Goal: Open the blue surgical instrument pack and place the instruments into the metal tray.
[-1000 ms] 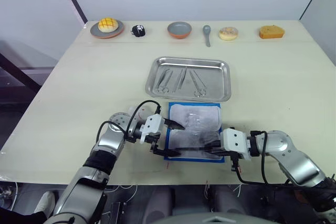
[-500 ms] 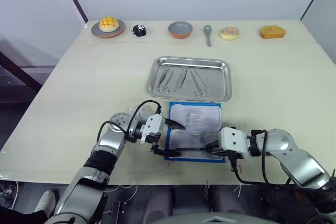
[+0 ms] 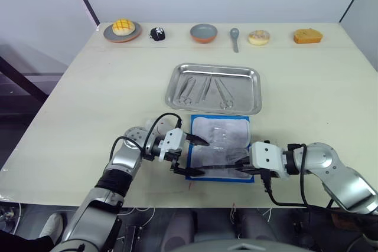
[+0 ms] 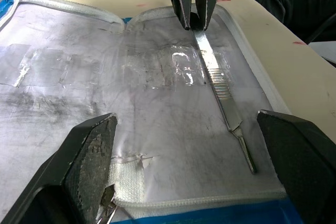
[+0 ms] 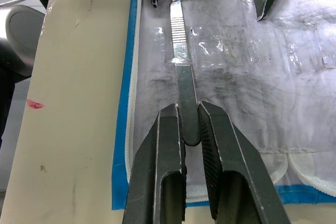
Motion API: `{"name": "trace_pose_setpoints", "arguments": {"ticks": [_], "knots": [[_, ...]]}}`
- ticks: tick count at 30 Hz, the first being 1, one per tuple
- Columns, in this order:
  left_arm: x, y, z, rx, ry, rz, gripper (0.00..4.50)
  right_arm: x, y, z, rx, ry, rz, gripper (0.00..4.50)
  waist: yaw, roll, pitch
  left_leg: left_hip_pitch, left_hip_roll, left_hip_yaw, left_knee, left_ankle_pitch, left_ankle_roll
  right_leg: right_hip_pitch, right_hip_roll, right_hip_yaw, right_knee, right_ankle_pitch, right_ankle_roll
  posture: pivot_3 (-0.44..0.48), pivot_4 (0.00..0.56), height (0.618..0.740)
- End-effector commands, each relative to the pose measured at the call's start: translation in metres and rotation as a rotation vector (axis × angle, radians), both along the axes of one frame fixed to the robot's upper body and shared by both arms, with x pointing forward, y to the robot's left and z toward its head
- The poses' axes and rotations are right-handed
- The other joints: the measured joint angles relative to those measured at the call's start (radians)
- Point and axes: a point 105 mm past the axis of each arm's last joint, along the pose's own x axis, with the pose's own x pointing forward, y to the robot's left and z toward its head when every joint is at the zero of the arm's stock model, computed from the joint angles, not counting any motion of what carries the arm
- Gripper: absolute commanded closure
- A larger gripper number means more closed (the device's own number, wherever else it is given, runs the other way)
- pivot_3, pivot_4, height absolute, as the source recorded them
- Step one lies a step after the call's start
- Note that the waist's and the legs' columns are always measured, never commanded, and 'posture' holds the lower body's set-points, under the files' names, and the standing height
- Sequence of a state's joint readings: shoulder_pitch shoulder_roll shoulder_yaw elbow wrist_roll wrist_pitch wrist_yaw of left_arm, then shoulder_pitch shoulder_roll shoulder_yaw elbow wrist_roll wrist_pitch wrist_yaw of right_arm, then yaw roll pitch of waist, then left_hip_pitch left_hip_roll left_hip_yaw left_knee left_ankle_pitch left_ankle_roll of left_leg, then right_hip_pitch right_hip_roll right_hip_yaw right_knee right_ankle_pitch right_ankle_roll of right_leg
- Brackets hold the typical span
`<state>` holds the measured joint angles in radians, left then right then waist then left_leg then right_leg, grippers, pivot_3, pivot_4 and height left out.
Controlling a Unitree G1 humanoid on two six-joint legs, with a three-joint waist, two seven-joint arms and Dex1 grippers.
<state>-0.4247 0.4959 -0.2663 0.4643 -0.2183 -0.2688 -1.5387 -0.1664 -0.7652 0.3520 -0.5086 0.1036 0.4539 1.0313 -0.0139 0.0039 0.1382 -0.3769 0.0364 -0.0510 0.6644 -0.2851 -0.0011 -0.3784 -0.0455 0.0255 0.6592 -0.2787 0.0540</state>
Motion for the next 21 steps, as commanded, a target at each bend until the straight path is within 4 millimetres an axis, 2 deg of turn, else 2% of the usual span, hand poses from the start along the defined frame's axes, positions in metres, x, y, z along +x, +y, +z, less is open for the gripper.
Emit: {"name": "trace_pose_setpoints", "arguments": {"ticks": [1,13,21], "knots": [[-0.023,0.003,-0.038,0.112,0.148,-0.042,0.0,0.004,-0.002,0.018,0.015,-0.075,0.004,4.49,0.0,0.0,0.0,0.0,0.0,0.0,0.0,0.0,0.0,0.0,0.0,0.0,0.0,0.0,0.0,0.0,0.15,0.732],[-0.021,0.002,-0.039,0.109,0.148,-0.032,0.0,0.004,-0.023,0.026,-0.013,-0.089,-0.017,4.49,0.002,0.0,0.0,0.0,0.0,0.0,0.0,0.0,0.0,0.0,0.0,0.0,0.0,0.0,0.0,0.0,0.15,0.732],[-0.016,0.001,-0.041,0.105,0.146,-0.006,0.0,0.006,-0.049,0.036,-0.036,-0.077,-0.061,4.49,0.006,0.001,0.0,0.0,-0.001,0.0,0.001,0.0,0.0,0.0,-0.001,0.0,0.0,0.0,0.0,0.0,0.15,0.732]]}}
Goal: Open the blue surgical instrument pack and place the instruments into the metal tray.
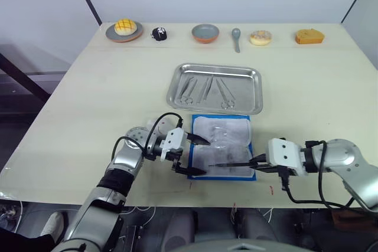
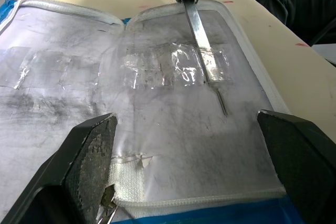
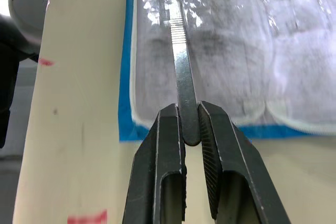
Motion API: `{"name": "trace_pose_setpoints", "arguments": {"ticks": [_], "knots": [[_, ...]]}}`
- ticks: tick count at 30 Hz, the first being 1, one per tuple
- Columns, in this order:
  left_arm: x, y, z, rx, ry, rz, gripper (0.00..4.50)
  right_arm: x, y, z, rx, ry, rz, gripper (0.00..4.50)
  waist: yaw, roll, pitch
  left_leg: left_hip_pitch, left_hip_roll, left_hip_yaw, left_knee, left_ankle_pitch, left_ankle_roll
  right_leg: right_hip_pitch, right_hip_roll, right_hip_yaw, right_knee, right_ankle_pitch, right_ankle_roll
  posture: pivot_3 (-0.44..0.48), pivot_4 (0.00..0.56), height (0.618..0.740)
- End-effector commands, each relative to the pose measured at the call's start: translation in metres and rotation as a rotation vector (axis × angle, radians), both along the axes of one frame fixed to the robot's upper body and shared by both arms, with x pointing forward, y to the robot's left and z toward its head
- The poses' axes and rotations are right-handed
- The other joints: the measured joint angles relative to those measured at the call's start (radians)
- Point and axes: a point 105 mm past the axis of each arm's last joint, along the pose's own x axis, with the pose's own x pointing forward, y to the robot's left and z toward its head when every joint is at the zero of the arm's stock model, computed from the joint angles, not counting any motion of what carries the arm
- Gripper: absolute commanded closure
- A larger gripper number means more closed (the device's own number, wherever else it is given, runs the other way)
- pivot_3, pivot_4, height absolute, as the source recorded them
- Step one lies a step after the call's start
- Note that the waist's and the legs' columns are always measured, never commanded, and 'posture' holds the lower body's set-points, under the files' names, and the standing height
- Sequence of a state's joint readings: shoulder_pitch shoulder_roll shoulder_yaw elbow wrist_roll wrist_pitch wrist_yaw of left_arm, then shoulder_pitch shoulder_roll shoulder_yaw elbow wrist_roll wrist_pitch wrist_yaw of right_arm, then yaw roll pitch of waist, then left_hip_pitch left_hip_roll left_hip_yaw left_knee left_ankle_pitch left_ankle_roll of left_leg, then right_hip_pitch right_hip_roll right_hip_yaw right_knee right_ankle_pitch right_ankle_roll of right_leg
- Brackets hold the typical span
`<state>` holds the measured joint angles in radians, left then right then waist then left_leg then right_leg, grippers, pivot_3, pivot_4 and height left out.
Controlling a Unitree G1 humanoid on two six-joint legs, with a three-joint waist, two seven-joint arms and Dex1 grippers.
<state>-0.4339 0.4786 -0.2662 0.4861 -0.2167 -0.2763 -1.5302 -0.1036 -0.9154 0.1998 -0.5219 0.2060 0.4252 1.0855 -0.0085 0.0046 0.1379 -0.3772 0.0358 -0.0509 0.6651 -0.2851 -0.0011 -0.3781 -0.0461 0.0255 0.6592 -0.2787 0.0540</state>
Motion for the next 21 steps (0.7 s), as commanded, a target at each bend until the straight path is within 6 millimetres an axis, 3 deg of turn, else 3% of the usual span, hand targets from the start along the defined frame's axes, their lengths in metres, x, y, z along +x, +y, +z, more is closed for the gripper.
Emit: {"name": "trace_pose_setpoints", "arguments": {"ticks": [1,14,21], "knots": [[-0.018,0.004,-0.04,0.117,0.145,-0.014,0.0,0.005,-0.012,0.021,0.008,-0.08,-0.016,4.49,0.001,0.0,0.0,0.0,0.0,0.0,0.0,0.0,0.0,0.0,0.0,0.0,0.0,0.0,0.0,0.0,0.15,0.732],[-0.018,0.0,-0.041,0.098,0.143,-0.009,0.0,-0.009,-0.058,0.045,0.062,-0.047,-0.094,4.49,0.005,0.004,-0.002,0.0,0.0,0.001,0.0,0.0,0.0,0.001,0.0,0.001,0.0,0.0,0.0,0.0,0.15,0.732],[-0.017,0.0,-0.043,0.099,0.144,-0.002,0.0,0.002,-0.067,0.065,0.212,-0.07,-0.219,4.49,0.005,0.005,-0.003,0.0,-0.001,0.001,0.0,0.0,0.0,0.002,0.0,0.001,-0.001,0.0,0.0,0.0,0.15,0.732]]}}
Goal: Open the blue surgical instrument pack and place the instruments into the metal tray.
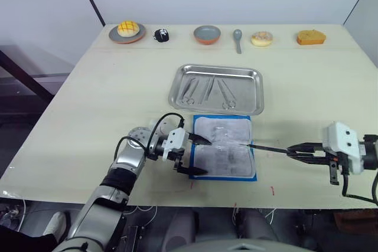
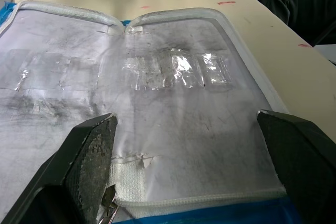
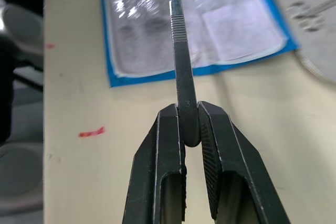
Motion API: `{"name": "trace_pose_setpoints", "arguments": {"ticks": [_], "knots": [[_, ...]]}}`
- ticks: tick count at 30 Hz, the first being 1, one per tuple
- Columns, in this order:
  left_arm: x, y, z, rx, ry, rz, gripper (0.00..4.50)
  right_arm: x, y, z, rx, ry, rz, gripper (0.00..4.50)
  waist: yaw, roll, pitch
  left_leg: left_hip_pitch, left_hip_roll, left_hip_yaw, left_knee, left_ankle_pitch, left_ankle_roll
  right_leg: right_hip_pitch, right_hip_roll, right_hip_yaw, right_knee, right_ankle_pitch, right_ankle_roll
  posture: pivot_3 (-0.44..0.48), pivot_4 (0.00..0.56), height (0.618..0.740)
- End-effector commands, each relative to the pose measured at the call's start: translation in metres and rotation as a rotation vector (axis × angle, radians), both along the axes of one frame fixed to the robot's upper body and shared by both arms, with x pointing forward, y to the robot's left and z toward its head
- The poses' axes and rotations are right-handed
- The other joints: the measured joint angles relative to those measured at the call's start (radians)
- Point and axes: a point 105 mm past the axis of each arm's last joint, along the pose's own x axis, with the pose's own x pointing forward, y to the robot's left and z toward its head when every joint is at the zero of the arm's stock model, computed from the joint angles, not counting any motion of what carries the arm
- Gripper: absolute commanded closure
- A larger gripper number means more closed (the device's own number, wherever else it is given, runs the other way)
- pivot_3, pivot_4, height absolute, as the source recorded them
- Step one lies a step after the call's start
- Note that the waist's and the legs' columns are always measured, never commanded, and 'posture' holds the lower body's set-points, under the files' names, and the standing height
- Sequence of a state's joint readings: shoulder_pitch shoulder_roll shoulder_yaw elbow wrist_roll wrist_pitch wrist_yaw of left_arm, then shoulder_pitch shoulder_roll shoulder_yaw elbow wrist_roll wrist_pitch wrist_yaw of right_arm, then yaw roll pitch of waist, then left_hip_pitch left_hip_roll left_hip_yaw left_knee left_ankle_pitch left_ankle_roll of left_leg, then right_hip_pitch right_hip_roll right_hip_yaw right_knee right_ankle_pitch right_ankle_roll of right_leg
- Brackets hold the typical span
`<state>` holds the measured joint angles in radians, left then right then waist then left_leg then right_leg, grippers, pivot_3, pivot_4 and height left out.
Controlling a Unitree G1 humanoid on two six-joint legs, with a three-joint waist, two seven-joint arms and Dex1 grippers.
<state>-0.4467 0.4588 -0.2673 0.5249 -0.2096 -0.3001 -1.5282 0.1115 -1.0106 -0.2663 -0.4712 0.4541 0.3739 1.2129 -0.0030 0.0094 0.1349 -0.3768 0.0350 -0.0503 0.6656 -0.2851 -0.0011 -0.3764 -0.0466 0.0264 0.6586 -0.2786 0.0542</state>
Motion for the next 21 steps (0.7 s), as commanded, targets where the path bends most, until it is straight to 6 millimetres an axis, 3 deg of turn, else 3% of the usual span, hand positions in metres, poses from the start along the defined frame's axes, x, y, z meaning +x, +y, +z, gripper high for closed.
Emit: {"name": "trace_pose_setpoints", "arguments": {"ticks": [1,5,14,21], "knots": [[-0.019,0.003,-0.04,0.107,0.144,-0.002,0.0,0.011,0.0,0.02,0.107,-0.064,-0.079,4.49,0.0,0.0,0.0,0.0,0.0,0.0,0.0,0.0,0.0,0.0,0.0,0.0,0.0,0.0,0.0,0.0,0.15,0.732],[-0.02,0.003,-0.041,0.104,0.144,0.0,0.0,0.03,0.013,0.025,0.217,-0.1,-0.188,4.49,-0.001,0.001,-0.001,0.0,0.0,0.0,0.0,0.0,0.0,0.0,0.0,0.0,0.0,0.0,0.0,0.0,0.15,0.732],[-0.02,0.002,-0.041,0.097,0.143,0.014,0.0,0.097,0.052,0.035,0.349,-0.094,-0.482,4.49,-0.004,0.009,-0.006,0.0,-0.001,-0.001,0.0,0.0,0.0,0.0,0.0,0.001,0.0,0.0,0.0,0.0,0.15,0.732],[-0.021,0.002,-0.042,0.088,0.139,0.032,0.0,0.141,0.074,0.022,0.298,-0.088,-0.632,4.49,-0.008,0.012,-0.007,-0.001,-0.003,-0.003,0.0,0.0,0.0,-0.001,0.0,0.002,0.001,0.0,0.0,0.0,0.15,0.732]]}}
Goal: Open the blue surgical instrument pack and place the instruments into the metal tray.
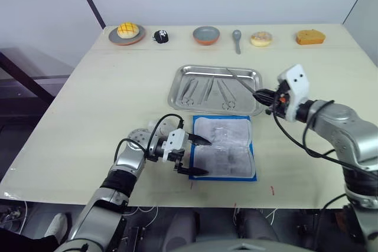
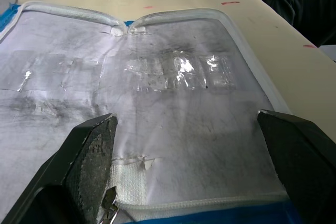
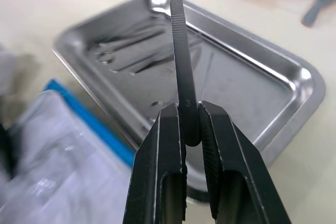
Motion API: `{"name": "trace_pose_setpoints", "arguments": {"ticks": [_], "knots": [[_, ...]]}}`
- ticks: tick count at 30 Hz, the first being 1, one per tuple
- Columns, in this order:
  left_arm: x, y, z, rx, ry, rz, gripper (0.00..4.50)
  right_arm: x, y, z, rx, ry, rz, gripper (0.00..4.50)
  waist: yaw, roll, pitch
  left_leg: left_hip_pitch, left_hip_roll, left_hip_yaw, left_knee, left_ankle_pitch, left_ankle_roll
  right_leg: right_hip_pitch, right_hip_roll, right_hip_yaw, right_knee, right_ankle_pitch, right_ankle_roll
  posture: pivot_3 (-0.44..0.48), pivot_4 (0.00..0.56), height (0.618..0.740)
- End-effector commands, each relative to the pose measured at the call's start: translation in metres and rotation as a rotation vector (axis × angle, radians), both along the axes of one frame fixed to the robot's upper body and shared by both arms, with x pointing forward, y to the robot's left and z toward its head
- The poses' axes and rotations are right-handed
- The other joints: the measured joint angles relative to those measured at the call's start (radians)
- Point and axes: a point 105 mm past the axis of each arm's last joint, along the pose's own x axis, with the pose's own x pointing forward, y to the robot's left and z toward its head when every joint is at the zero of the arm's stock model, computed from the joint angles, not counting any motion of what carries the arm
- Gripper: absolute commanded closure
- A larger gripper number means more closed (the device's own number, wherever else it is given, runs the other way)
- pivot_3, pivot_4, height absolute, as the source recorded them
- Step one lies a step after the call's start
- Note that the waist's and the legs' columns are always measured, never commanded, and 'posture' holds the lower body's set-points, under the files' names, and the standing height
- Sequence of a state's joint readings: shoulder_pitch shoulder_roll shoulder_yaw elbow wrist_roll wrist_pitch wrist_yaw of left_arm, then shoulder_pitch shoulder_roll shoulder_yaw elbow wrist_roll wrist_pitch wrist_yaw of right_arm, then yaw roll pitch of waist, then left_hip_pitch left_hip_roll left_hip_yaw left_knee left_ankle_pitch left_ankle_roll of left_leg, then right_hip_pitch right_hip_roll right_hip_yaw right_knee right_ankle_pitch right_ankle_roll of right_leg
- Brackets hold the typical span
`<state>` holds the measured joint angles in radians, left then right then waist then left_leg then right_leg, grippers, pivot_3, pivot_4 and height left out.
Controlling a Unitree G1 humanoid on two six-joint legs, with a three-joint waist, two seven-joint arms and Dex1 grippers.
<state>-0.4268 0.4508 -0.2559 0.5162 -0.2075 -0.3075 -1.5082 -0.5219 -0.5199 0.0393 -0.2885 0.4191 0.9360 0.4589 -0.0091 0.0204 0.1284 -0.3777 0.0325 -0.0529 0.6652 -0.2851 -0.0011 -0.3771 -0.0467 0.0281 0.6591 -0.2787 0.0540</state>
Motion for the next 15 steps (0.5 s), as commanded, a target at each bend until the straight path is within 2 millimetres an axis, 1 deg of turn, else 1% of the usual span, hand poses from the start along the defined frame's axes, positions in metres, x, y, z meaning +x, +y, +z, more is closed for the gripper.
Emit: {"name": "trace_pose_setpoints", "arguments": {"ticks": [1,4,7,9,12,15], "knots": [[-0.02,0.003,-0.04,0.103,0.146,0.011,0.0,0.021,0.003,-0.002,-0.037,-0.007,-0.106,4.49,-0.002,0.001,0.0,0.0,-0.001,0.0,0.0,0.0,0.0,0.0,0.0,0.001,0.0,0.0,0.0,0.0,0.15,0.732],[-0.022,0.006,-0.042,0.109,0.146,0.01,0.0,0.038,0.008,-0.006,-0.02,0.031,-0.202,4.49,-0.006,0.002,-0.001,0.0,-0.001,0.0,0.0,0.0,0.0,-0.001,0.0,0.001,0.001,0.0,0.0,0.0,0.15,0.732],[-0.023,0.006,-0.042,0.109,0.146,0.014,0.0,0.049,0.013,-0.012,-0.027,0.074,-0.253,4.49,-0.006,0.003,-0.001,0.0,-0.001,0.0,0.0,0.0,0.0,-0.001,0.0,0.001,0.002,0.0,0.0,0.0,0.15,0.732],[-0.023,0.006,-0.042,0.108,0.146,0.017,0.0,0.054,0.016,-0.014,-0.035,0.091,-0.268,4.49,-0.006,0.003,-0.001,0.0,-0.001,0.0,0.0,0.0,0.0,-0.001,0.0,0.001,0.001,0.0,0.0,0.0,0.15,0.732],[-0.024,0.006,-0.042,0.107,0.146,0.018,0.0,0.062,0.023,-0.025,-0.028,0.15,-0.311,4.49,-0.01,0.003,-0.001,0.0,-0.001,0.0,-0.001,0.0,0.0,-0.001,0.0,0.002,0.001,0.0,0.0,0.0,0.15,0.732],[-0.025,0.005,-0.042,0.104,0.147,0.019,0.0,0.066,0.023,-0.031,-0.049,0.158,-0.333,4.49,-0.013,0.003,-0.002,0.001,-0.001,-0.001,-0.001,0.0,0.0,-0.001,0.0,0.002,0.002,0.0,0.0,0.0,0.15,0.732]]}}
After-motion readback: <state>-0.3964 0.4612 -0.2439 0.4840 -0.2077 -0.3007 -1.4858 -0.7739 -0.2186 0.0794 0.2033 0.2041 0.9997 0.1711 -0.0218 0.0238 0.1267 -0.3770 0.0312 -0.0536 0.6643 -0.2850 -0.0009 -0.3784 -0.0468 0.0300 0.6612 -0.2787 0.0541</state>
